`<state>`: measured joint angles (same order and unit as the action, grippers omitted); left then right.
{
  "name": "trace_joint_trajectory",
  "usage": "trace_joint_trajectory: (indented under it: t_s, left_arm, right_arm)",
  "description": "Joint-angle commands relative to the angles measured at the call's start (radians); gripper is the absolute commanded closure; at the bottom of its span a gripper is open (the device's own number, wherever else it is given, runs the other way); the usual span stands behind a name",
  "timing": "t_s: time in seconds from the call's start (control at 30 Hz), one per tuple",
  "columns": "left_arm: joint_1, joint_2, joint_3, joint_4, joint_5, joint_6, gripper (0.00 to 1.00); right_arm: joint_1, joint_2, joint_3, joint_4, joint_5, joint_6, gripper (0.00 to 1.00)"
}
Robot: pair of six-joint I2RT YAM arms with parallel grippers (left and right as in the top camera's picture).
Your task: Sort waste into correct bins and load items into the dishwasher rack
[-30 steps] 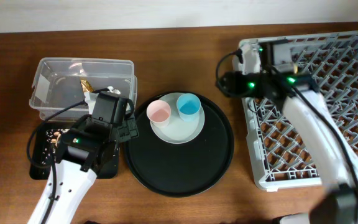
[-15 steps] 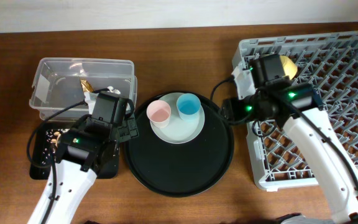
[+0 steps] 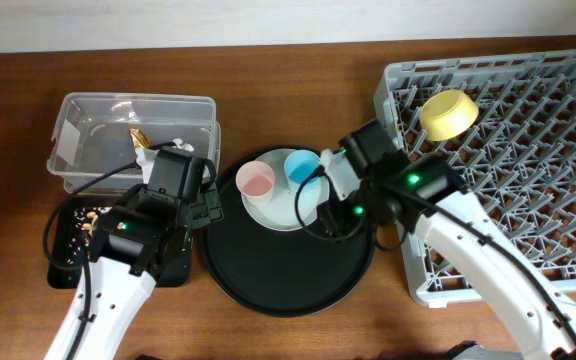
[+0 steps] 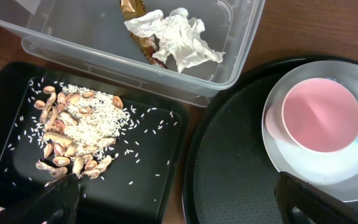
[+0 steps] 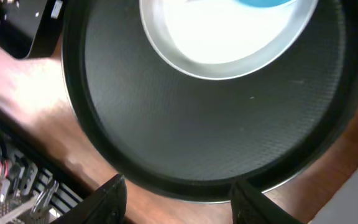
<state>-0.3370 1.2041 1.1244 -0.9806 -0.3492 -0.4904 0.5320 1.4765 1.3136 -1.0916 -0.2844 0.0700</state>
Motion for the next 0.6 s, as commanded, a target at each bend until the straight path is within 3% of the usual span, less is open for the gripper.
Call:
trace_joint_trajectory:
  t_s: [0.0, 0.57]
  left_arm:
    - [0.005, -0.010, 0.013, 0.001, -0.014, 0.005, 0.01]
    - [0.005, -0.010, 0.013, 0.001, -0.013, 0.005, 0.01]
  right_arm:
    - [0.026, 0.003, -0.034, 0.014, 0.032, -0.010, 0.44]
    - [0.026, 0.003, -0.087, 0.082, 0.032, -0.011, 0.40]
